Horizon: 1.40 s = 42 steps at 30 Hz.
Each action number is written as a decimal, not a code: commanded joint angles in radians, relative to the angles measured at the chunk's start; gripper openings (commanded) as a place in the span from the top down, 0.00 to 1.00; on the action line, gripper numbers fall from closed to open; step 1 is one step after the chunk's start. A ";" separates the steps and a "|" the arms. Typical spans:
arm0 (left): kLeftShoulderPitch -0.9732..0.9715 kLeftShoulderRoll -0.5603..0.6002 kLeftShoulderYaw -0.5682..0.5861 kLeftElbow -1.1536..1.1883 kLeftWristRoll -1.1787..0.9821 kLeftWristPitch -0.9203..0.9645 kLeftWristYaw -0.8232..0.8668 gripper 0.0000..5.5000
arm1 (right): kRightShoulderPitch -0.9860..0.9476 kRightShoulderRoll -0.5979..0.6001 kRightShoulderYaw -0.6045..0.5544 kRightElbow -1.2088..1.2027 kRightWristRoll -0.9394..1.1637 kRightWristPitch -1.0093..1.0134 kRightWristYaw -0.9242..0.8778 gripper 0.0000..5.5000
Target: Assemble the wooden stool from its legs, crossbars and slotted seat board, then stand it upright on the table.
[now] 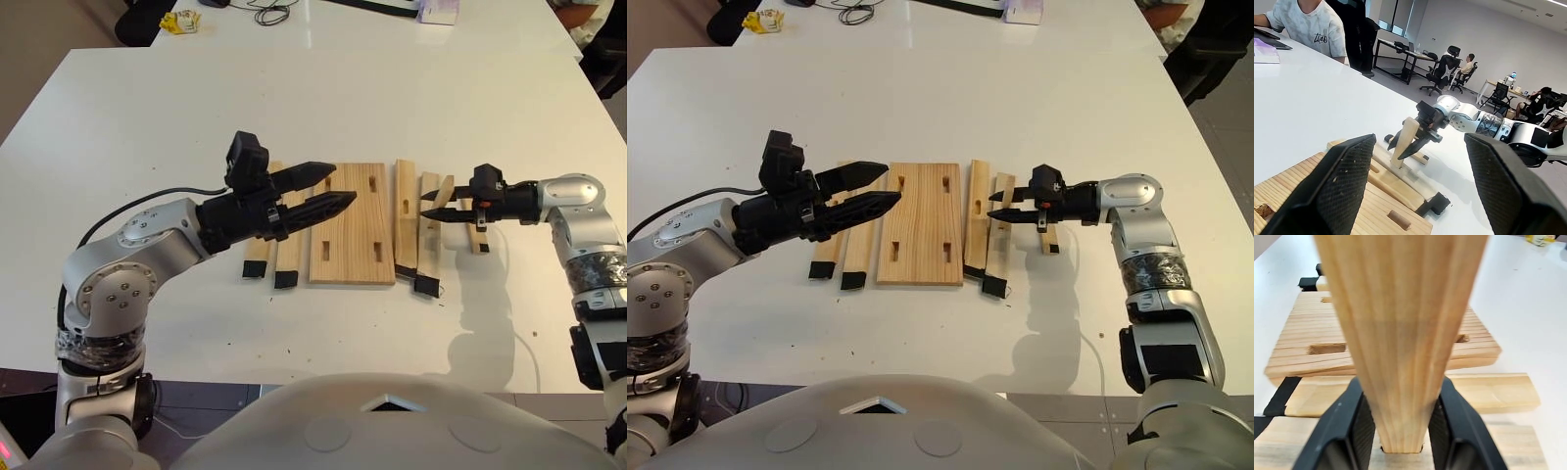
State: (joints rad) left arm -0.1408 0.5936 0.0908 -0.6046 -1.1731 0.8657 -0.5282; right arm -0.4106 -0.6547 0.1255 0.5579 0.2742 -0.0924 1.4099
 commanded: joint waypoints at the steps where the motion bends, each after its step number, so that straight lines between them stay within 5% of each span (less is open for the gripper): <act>1: -0.015 0.030 0.004 0.006 -0.005 0.017 -0.013 0.39 | 0.099 0.025 0.028 0.085 -0.072 0.001 -0.060 0.76; 16: -0.043 0.024 -0.006 0.027 0.034 0.002 -0.020 0.39 | 0.069 0.040 0.016 0.099 -0.073 -0.046 -0.142 0.76; 25: -0.060 0.021 -0.015 0.042 0.057 -0.012 -0.040 0.39 | 0.042 0.088 0.037 0.222 -0.157 -0.182 -0.232 0.48; 42: -0.056 -0.018 -0.023 0.050 0.098 -0.053 -0.049 0.39 | -0.063 0.026 -0.019 0.001 -0.076 -0.030 -0.104 0.48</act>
State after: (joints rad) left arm -0.1882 0.5779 0.0752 -0.5563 -1.0925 0.8161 -0.5699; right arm -0.4451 -0.6044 0.1256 0.6051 0.1801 -0.1508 1.3009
